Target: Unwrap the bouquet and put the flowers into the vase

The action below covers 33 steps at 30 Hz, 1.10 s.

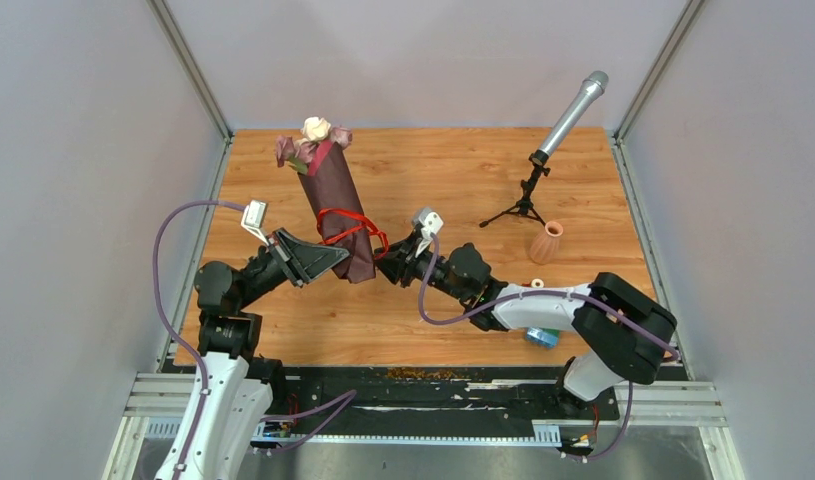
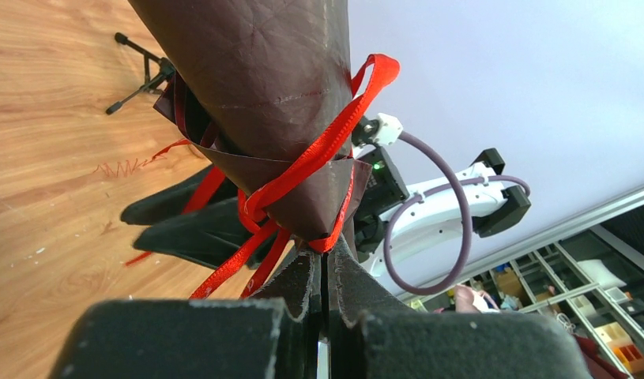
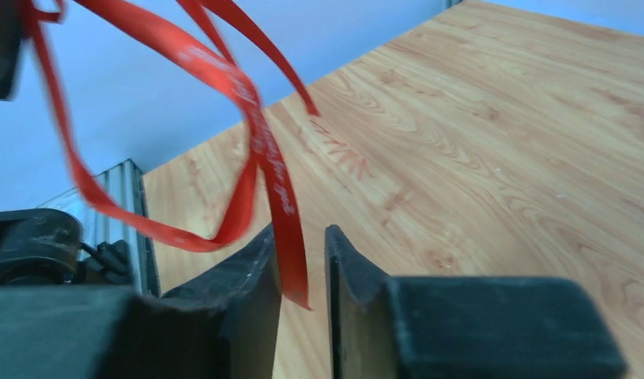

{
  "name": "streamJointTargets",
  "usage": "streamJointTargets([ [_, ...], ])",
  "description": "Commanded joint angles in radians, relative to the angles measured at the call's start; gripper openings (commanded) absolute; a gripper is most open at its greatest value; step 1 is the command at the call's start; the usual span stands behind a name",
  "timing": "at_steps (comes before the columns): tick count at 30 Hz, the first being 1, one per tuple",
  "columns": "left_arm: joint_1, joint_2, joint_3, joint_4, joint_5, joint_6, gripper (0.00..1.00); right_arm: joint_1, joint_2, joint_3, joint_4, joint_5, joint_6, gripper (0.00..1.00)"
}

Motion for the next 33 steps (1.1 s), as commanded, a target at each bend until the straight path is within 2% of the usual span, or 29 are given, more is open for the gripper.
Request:
streamJointTargets([
  [1, -0.003, 0.001, 0.027, 0.066, 0.005, -0.041, 0.0, -0.006, 0.03, 0.04, 0.058, 0.107, -0.097, 0.1],
  [2, -0.004, 0.001, 0.03, 0.067, 0.003, -0.036, 0.0, -0.009, 0.014, 0.031, 0.026, 0.117, -0.115, 0.01],
  [3, -0.005, 0.001, 0.033, 0.062, -0.001, -0.024, 0.0, -0.01, -0.016, 0.018, -0.003, 0.165, -0.127, 0.0],
  [5, -0.004, 0.0, 0.045, -0.02, -0.023, 0.044, 0.0, -0.012, -0.099, -0.007, -0.094, 0.246, -0.158, 0.0],
  [8, -0.007, 0.025, 0.092, -0.296, -0.066, 0.26, 0.0, -0.015, -0.258, -0.017, -0.262, 0.315, -0.228, 0.0],
  [10, -0.028, 0.059, 0.122, -0.482, -0.124, 0.406, 0.0, -0.015, -0.35, 0.033, -0.412, 0.314, -0.31, 0.0],
  [12, -0.074, 0.104, 0.116, -0.513, -0.152, 0.452, 0.0, -0.016, -0.409, 0.131, -0.56, 0.289, -0.362, 0.0],
  [15, -0.186, 0.171, 0.096, -0.434, -0.181, 0.434, 0.0, -0.014, -0.391, 0.305, -0.771, 0.181, -0.396, 0.0],
  [18, -0.318, 0.251, 0.121, -0.41, -0.214, 0.461, 0.0, 0.003, -0.29, 0.494, -0.904, 0.072, -0.392, 0.0],
  [22, -0.403, 0.322, 0.15, -0.404, -0.203, 0.495, 0.0, 0.029, -0.097, 0.745, -1.067, 0.101, -0.346, 0.0],
  [23, -0.411, 0.321, 0.146, -0.383, -0.189, 0.486, 0.0, 0.028, -0.056, 0.823, -1.112, 0.116, -0.328, 0.05],
  [24, -0.413, 0.315, 0.136, -0.36, -0.171, 0.476, 0.0, 0.029, -0.017, 0.878, -1.16, 0.147, -0.315, 0.17],
  [26, -0.414, 0.286, 0.097, -0.247, -0.142, 0.408, 0.0, 0.028, 0.036, 0.953, -1.259, 0.179, -0.288, 0.6],
  [27, -0.414, 0.271, 0.077, -0.196, -0.135, 0.368, 0.0, 0.029, 0.045, 0.966, -1.293, 0.19, -0.279, 0.74],
  [30, -0.414, 0.231, 0.019, -0.051, -0.146, 0.242, 0.0, 0.019, 0.004, 0.921, -1.321, 0.248, -0.228, 0.93],
  [33, -0.414, 0.222, -0.021, 0.059, -0.166, 0.13, 0.0, -0.02, -0.07, 0.878, -1.372, 0.265, -0.161, 0.96],
])
